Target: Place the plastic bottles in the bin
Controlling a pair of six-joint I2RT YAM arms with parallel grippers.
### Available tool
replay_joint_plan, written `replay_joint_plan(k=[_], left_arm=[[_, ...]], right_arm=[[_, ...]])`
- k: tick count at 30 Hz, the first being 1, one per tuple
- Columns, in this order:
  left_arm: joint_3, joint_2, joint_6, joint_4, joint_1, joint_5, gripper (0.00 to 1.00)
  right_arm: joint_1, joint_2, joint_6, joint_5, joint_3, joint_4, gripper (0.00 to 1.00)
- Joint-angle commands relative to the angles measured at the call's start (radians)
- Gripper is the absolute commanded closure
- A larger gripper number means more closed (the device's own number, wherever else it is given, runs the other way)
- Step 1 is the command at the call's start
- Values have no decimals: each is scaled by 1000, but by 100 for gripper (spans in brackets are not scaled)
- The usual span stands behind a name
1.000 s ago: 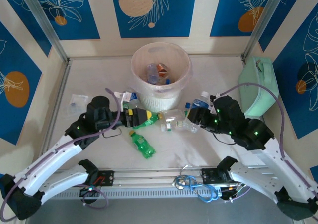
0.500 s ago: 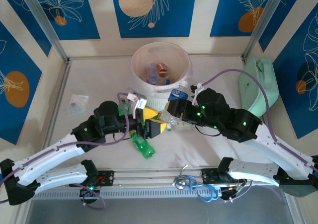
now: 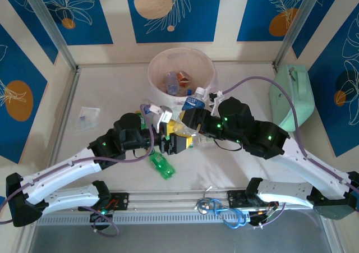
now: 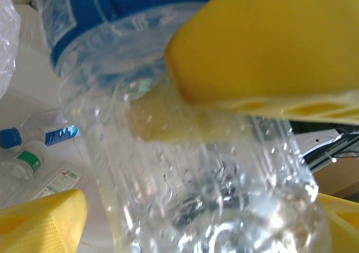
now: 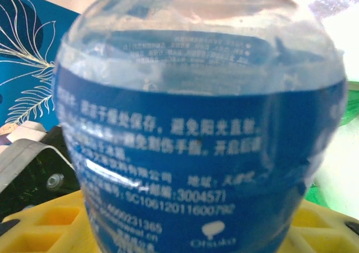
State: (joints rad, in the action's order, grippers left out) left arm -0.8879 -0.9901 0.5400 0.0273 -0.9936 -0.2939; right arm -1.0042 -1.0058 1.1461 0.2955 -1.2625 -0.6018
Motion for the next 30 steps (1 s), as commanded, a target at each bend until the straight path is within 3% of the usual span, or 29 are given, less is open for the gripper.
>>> replay_joint_plan(k=[1,11,17,19,21,23,27,30], left_arm=[[-43,-5,-12,69,-10,-5,16],[-43,-16,-6,72,-10,8,33],[-43,-1,-15,46,-10,74,39],[-44,1,-22,39,-10,85,40],[-57,-1,-36,8,-10,98,40],[-80,3,-57,-53,-9,140,41],[-168,5,-98,-206,-7,283,40],[-286,-24,-145,-306,-4,372,40]], right_arm=[[-11,3,13,-9,-6,31,44],[-19,7,16,-7,8,45,44],[-21,16,15,1,11,34,43],[-21,21,13,12,8,20,36],[-20,33,12,51,-10,-30,20],[-21,57,14,134,-44,-122,11],[-9,109,43,304,-118,-365,7],[40,161,62,325,-117,-472,7]])
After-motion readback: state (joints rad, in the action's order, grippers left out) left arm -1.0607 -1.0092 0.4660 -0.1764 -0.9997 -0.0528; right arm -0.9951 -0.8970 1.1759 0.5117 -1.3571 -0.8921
